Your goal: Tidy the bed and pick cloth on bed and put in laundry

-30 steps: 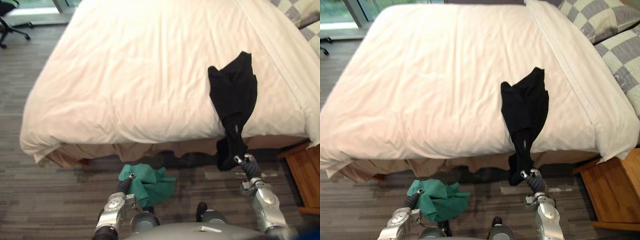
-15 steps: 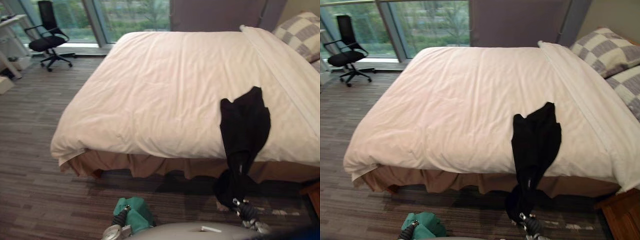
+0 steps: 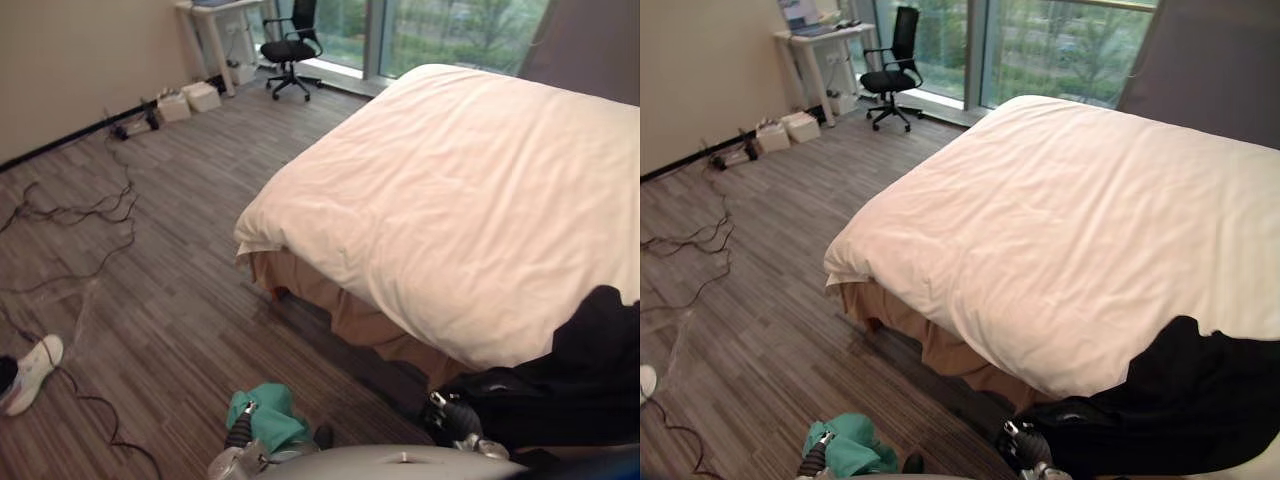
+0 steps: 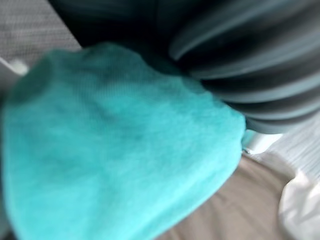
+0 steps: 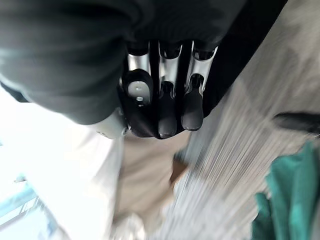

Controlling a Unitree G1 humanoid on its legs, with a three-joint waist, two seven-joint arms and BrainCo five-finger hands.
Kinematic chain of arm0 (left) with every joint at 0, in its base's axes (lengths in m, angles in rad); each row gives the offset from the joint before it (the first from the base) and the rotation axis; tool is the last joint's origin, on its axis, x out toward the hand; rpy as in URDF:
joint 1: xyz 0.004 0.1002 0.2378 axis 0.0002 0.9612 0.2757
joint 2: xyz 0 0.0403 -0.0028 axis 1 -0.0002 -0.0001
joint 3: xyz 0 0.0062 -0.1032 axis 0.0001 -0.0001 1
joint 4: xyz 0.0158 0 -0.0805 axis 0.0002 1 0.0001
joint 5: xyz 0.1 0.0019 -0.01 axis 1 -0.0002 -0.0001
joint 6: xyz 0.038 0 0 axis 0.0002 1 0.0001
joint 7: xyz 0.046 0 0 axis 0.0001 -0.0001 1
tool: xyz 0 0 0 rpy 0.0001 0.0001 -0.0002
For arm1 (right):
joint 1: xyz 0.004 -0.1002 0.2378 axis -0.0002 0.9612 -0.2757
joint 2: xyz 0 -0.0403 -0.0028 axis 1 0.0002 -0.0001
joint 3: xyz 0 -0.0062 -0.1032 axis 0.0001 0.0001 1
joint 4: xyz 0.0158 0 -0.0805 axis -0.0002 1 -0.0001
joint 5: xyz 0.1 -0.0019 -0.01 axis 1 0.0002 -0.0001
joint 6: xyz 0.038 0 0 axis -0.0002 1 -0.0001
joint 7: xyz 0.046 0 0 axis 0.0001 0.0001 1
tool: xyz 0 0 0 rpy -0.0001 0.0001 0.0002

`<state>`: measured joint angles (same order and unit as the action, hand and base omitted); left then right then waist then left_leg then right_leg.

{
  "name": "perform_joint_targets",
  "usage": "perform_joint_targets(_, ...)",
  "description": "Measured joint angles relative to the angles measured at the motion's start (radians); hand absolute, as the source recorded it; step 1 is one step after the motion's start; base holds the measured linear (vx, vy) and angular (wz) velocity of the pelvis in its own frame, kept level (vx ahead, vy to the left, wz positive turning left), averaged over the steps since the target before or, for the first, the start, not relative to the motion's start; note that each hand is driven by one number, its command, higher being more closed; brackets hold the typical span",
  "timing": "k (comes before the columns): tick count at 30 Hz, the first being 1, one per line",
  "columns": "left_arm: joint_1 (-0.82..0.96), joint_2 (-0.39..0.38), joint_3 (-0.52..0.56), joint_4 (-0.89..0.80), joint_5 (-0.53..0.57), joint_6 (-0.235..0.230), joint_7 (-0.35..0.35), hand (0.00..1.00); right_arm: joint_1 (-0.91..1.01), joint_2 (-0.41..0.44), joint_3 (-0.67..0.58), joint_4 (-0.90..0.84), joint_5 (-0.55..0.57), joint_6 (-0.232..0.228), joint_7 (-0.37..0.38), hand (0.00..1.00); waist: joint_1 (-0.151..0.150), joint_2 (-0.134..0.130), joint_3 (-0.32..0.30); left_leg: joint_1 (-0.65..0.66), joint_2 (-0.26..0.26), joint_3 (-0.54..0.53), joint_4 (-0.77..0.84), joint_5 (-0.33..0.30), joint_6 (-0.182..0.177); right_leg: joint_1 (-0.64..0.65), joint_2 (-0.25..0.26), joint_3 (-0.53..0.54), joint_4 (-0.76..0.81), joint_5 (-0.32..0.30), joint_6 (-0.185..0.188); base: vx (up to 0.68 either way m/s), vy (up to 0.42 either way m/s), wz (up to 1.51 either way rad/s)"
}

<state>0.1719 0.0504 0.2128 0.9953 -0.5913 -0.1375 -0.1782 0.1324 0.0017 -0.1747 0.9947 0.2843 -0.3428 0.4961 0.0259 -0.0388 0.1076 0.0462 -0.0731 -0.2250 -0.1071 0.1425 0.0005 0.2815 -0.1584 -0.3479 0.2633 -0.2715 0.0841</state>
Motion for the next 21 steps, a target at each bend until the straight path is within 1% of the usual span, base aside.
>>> perform_joint_targets(1, 0.002, 0.001, -0.008, -0.002, -0.032, -0.017, -0.03, 1.0, 0.003, 0.0, 0.006, -0.011, 0.02, 0.001, 0.023, 1.0, -0.004, -0.007, 0.003, -0.011, -0.003, 0.013, 0.0, -0.032, 0.02, 0.012, -0.007, -0.023, -0.003, 0.001, -0.002, 0.0, -0.009, 0.78)
perform_joint_targets(2, 0.003, 0.012, -0.01, -0.012, -0.06, -0.026, -0.068, 1.0, 0.016, 0.01, 0.017, -0.03, 0.034, 0.002, 0.037, 1.0, -0.006, -0.026, -0.001, -0.023, -0.001, 0.17, 0.001, -0.1, 0.077, 0.027, -0.026, -0.075, -0.017, 0.005, -0.004, 0.0, -0.003, 1.0)
perform_joint_targets(3, 0.0, 0.015, -0.012, -0.023, -0.07, -0.027, -0.084, 1.0, 0.027, 0.011, 0.018, -0.039, 0.042, 0.001, 0.044, 1.0, -0.017, -0.034, -0.003, -0.029, 0.001, 0.243, 0.002, -0.131, 0.108, 0.036, -0.035, -0.103, -0.029, 0.015, -0.006, 0.07, 0.038, 1.57)
perform_joint_targets(4, -0.017, 0.021, -0.018, -0.056, -0.085, -0.031, -0.112, 1.0, 0.037, 0.005, 0.018, -0.043, 0.051, 0.001, 0.046, 1.0, -0.033, -0.049, 0.007, -0.047, 0.01, 0.391, 0.054, -0.148, 0.174, 0.051, -0.055, -0.154, -0.029, 0.029, -0.02, 0.12, 0.03, 1.94)
perform_joint_targets(5, -0.024, 0.002, -0.036, -0.087, -0.096, -0.03, -0.135, 1.0, 0.048, -0.016, 0.02, -0.056, 0.059, 0.002, 0.047, 1.0, -0.036, -0.004, 0.025, -0.067, 0.027, 0.449, 0.098, -0.104, 0.203, 0.061, -0.051, -0.196, 0.024, 0.029, -0.02, 0.12, 0.052, 1.95)
perform_joint_targets(6, -0.023, -0.01, -0.054, -0.106, -0.096, -0.029, -0.145, 1.0, 0.052, -0.028, 0.022, -0.062, 0.067, 0.007, 0.046, 1.0, -0.039, 0.01, 0.036, -0.068, 0.03, 0.45, 0.102, -0.061, 0.218, 0.06, -0.053, -0.207, 0.066, 0.027, -0.021, 0.11, 0.051, 1.83)
perform_joint_targets(7, -0.026, -0.034, -0.082, -0.132, -0.096, -0.028, -0.166, 1.0, 0.054, -0.046, 0.031, -0.073, 0.075, 0.016, 0.044, 1.0, -0.051, 0.043, 0.036, -0.062, 0.015, 0.397, 0.094, -0.057, 0.205, 0.058, -0.057, -0.199, 0.096, -0.018, -0.035, 0.13, 0.053, 1.44)
perform_joint_targets(8, -0.028, -0.035, -0.098, -0.14, -0.096, -0.026, -0.172, 1.0, 0.055, -0.05, 0.056, -0.101, 0.089, 0.027, 0.044, 1.0, -0.039, 0.029, 0.034, -0.069, -0.01, 0.394, 0.099, -0.062, 0.198, 0.065, -0.039, -0.175, -0.03, -0.056, -0.041, 0.11, 0.056, 1.17)
perform_joint_targets(9, -0.033, -0.028, -0.099, -0.145, -0.094, -0.026, -0.172, 1.0, 0.043, -0.049, 0.07, -0.119, 0.096, 0.031, 0.044, 1.0, -0.031, 0.019, 0.046, -0.083, -0.026, 0.406, 0.12, -0.078, 0.178, 0.065, -0.037, -0.173, -0.09, -0.049, -0.039, 0.09, 0.044, 1.03)
perform_joint_targets(10, -0.03, -0.022, -0.109, -0.145, -0.096, -0.021, -0.167, 1.0, 0.011, -0.046, 0.077, -0.131, 0.104, 0.039, 0.042, 1.0, -0.039, 0.019, 0.056, -0.124, -0.025, 0.47, 0.215, -0.153, 0.167, 0.095, -0.043, -0.217, -0.128, -0.045, 0.015, 0.07, 0.043, 1.0)
perform_joint_targets(11, -0.038, -0.022, -0.134, -0.161, -0.096, -0.022, -0.165, 1.0, 0.017, -0.036, 0.08, -0.143, 0.106, 0.042, 0.037, 1.0, -0.05, 0.007, 0.055, -0.162, 0.011, 0.576, 0.321, -0.216, 0.183, 0.098, -0.063, -0.26, -0.125, -0.036, 0.018, 0.11, 0.039, 1.13)
perform_joint_targets(12, -0.034, -0.025, -0.139, -0.169, -0.096, -0.023, -0.165, 1.0, 0.02, -0.039, 0.084, -0.153, 0.106, 0.042, 0.032, 1.0, -0.049, 0.022, 0.053, -0.18, 0.044, 0.629, 0.381, -0.234, 0.19, 0.1, -0.055, -0.279, -0.106, -0.038, 0.018, 0.13, 0.045, 1.05)
perform_joint_targets(13, -0.017, -0.024, -0.161, -0.174, -0.095, -0.021, -0.162, 1.0, 0.023, -0.05, 0.084, -0.173, 0.108, 0.052, 0.014, 1.0, -0.047, 0.042, 0.053, -0.195, 0.053, 0.611, 0.427, -0.259, 0.144, 0.106, -0.059, -0.299, -0.049, -0.053, 0.03, 0.12, 0.049, 0.94)
perform_joint_targets(14, -0.012, -0.02, -0.173, -0.183, -0.096, -0.021, -0.162, 1.0, 0.024, -0.049, 0.084, -0.179, 0.125, 0.066, 0.001, 1.0, -0.051, 0.036, 0.054, -0.175, 0.029, 0.584, 0.401, -0.259, 0.139, 0.106, -0.078, -0.304, -0.006, -0.052, 0.03, 0.16, 0.079, 0.88)
perform_joint_targets(15, -0.005, -0.016, -0.176, -0.195, -0.095, -0.022, -0.163, 1.0, 0.025, -0.044, 0.084, -0.191, 0.139, 0.076, -0.004, 1.0, -0.051, 0.031, 0.056, -0.148, 0.005, 0.565, 0.352, -0.237, 0.144, 0.097, -0.098, -0.303, 0.046, -0.042, 0.023, 0.15, 0.076, 0.69)
perform_joint_targets(16, 0.002, -0.009, -0.179, -0.199, -0.093, -0.024, -0.163, 1.0, 0.038, -0.039, 0.083, -0.206, 0.145, 0.083, -0.007, 1.0, -0.053, 0.03, 0.052, -0.115, -0.014, 0.53, 0.28, -0.202, 0.149, 0.076, -0.101, -0.293, 0.076, -0.053, 0.009, 0.15, 0.035, 0.76)
perform_joint_targets(17, 0.01, 0.003, -0.196, -0.2, -0.093, -0.024, -0.162, 1.0, 0.048, -0.04, 0.103, -0.239, 0.145, 0.098, -0.003, 1.0, -0.058, 0.037, 0.054, -0.083, -0.023, 0.494, 0.209, -0.166, 0.15, 0.065, -0.087, -0.298, 0.066, -0.073, 0.01, 0.12, -0.034, 0.81)
perform_joint_targets(18, 0.022, 0.008, -0.214, -0.209, -0.093, -0.023, -0.162, 1.0, 0.055, -0.04, 0.117, -0.257, 0.145, 0.107, -0.002, 1.0, -0.065, 0.042, 0.055, -0.058, -0.025, 0.47, 0.164, -0.145, 0.147, 0.045, -0.079, -0.3, 0.06, -0.076, 0.005, 0.09, -0.056, 0.64)
perform_joint_targets(20, 0.043, 0.019, -0.243, -0.242, -0.093, -0.02, -0.156, 1.0, 0.072, -0.04, 0.152, -0.274, 0.124, 0.109, -0.008, 1.0, -0.068, 0.046, 0.056, -0.019, -0.026, 0.425, 0.109, -0.116, 0.14, 0.007, -0.074, -0.3, 0.051, -0.075, 0.004, 0.1, -0.061, 0.7)
perform_joint_targets(21, 0.049, 0.025, -0.255, -0.252, -0.083, -0.02, -0.139, 1.0, 0.087, -0.04, 0.178, -0.277, 0.096, 0.106, -0.022, 1.0, -0.068, 0.047, 0.056, 0.007, -0.029, 0.392, 0.08, -0.098, 0.133, -0.019, -0.083, -0.3, 0.05, -0.066, -0.004, 0.1, -0.076, 0.82)
